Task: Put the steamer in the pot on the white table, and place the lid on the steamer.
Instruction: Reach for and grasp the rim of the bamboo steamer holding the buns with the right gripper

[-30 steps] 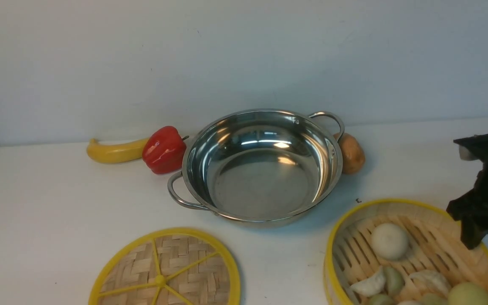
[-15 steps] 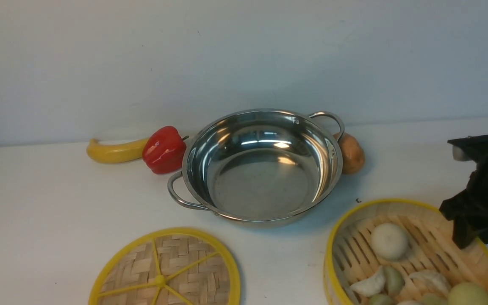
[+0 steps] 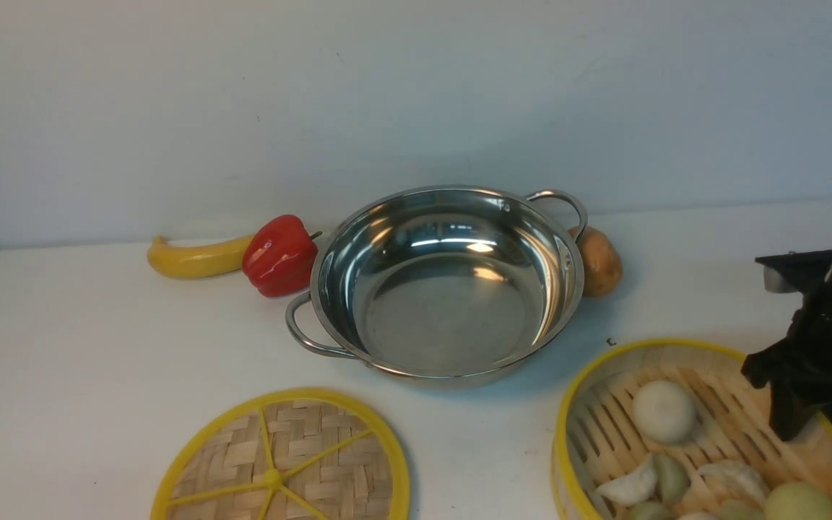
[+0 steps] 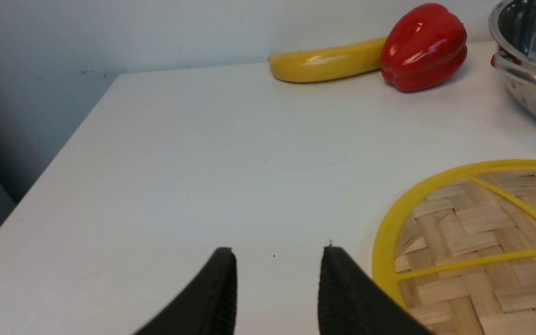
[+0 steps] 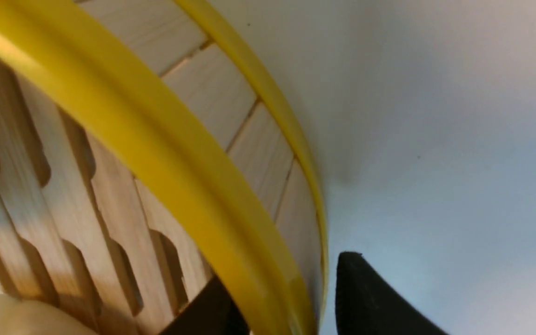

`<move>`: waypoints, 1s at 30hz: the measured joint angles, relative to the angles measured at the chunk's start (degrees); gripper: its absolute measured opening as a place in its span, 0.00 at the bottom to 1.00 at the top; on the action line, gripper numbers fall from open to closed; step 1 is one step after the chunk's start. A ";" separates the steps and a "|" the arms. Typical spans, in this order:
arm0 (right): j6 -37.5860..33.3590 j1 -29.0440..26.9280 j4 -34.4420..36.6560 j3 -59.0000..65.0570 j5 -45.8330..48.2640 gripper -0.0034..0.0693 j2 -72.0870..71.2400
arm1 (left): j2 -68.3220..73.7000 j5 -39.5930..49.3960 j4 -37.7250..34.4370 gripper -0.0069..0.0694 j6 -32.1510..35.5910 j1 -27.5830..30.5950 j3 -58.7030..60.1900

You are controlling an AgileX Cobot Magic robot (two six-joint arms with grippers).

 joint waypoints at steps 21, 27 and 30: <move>0.16 -0.06 -1.93 -3.08 0.43 0.12 -1.71 | 0.00 0.00 0.00 0.41 0.00 0.00 0.00; 0.16 -0.06 -3.04 -5.23 0.45 0.12 -4.25 | 0.00 0.00 0.00 0.41 0.00 0.00 0.00; 0.94 -0.06 -4.77 -5.30 0.46 0.12 -5.52 | 0.00 0.00 0.00 0.41 0.00 0.00 0.00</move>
